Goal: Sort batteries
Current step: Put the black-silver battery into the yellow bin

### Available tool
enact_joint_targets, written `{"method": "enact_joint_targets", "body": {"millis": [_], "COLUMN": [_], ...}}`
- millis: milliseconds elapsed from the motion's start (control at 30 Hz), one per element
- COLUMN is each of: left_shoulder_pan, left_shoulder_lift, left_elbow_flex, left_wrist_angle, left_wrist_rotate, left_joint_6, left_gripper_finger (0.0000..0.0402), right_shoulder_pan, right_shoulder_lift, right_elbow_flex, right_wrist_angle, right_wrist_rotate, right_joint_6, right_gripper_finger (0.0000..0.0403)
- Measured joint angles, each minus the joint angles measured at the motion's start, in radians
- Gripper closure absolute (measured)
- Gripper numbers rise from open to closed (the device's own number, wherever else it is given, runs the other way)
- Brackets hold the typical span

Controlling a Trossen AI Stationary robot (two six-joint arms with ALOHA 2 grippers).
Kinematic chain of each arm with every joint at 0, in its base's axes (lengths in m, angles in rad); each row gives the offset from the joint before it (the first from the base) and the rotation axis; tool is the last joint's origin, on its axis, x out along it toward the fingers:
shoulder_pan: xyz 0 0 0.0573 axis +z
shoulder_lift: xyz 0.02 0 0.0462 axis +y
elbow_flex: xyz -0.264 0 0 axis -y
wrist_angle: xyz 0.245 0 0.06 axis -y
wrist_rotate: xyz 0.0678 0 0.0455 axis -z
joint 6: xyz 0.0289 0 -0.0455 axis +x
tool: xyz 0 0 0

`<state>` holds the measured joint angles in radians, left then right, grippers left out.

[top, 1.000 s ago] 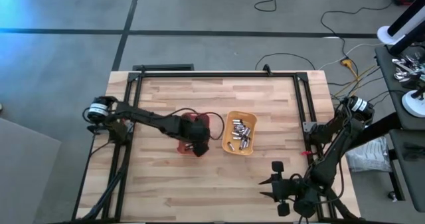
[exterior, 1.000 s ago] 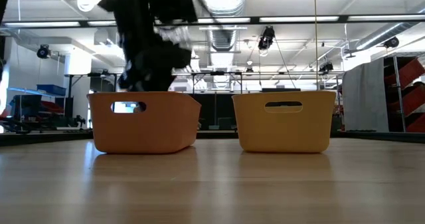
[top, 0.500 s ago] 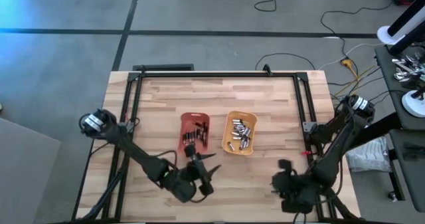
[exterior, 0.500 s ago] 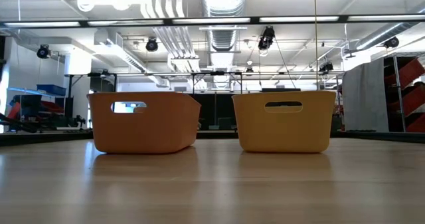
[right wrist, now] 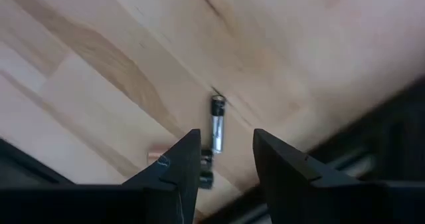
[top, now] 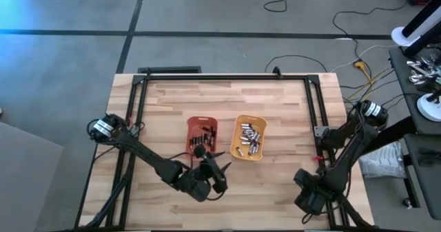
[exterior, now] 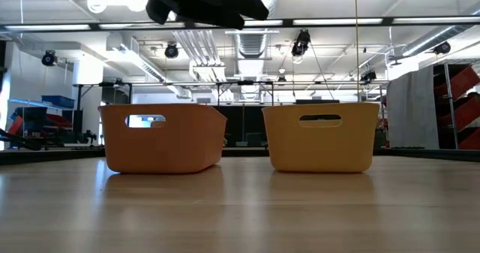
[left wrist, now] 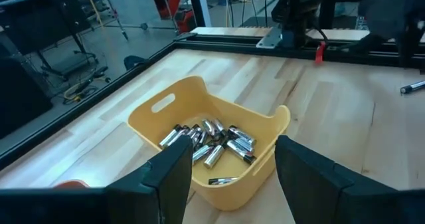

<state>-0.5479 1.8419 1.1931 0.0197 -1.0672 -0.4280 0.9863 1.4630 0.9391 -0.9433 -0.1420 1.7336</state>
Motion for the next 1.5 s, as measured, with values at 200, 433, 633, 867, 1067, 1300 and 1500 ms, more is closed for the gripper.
{"method": "enact_joint_targets", "body": {"millis": [200, 433, 633, 867, 1067, 1300, 1500], "left_shoulder_pan": [0.002, 0.010, 0.022, 0.027, 0.028, 0.031, 0.031], "left_shoulder_lift": [0.000, 0.010, 0.022, 0.040, 0.059, 0.067, 0.067], "left_elbow_flex": [0.000, 0.000, 0.000, 0.001, 0.001, 0.001, 0.001], "left_wrist_angle": [-0.029, -0.035, -0.035, -0.037, -0.041, -0.044, -0.044], "left_wrist_rotate": [0.012, 0.011, 0.005, 0.003, 0.002, 0.002, 0.002], "left_joint_6": [0.000, -0.001, -0.001, 0.001, 0.026, 0.030, 0.036], "left_gripper_finger": [0.0210, 0.0209, 0.0209, 0.0209, 0.0209, 0.0209, 0.0209], "right_shoulder_pan": [0.000, 0.000, -0.001, -0.011, -0.096, -0.302, -0.496], "right_shoulder_lift": [0.014, 0.013, 0.009, 0.010, -0.006, -0.020, -0.008], "right_elbow_flex": [-0.135, -0.197, -0.239, -0.270, -0.206, 0.061, 0.260], "right_wrist_angle": [0.270, 0.300, 0.328, 0.328, 0.245, -0.065, -0.048], "right_wrist_rotate": [-0.050, -0.030, -0.028, -0.023, 0.014, 0.306, 0.684], "right_joint_6": [0.009, 0.015, -0.024, -0.048, -0.155, -0.487, -0.843], "right_gripper_finger": [0.0282, 0.0273, 0.0301, 0.0370, 0.0381, 0.0383, 0.0384]}}
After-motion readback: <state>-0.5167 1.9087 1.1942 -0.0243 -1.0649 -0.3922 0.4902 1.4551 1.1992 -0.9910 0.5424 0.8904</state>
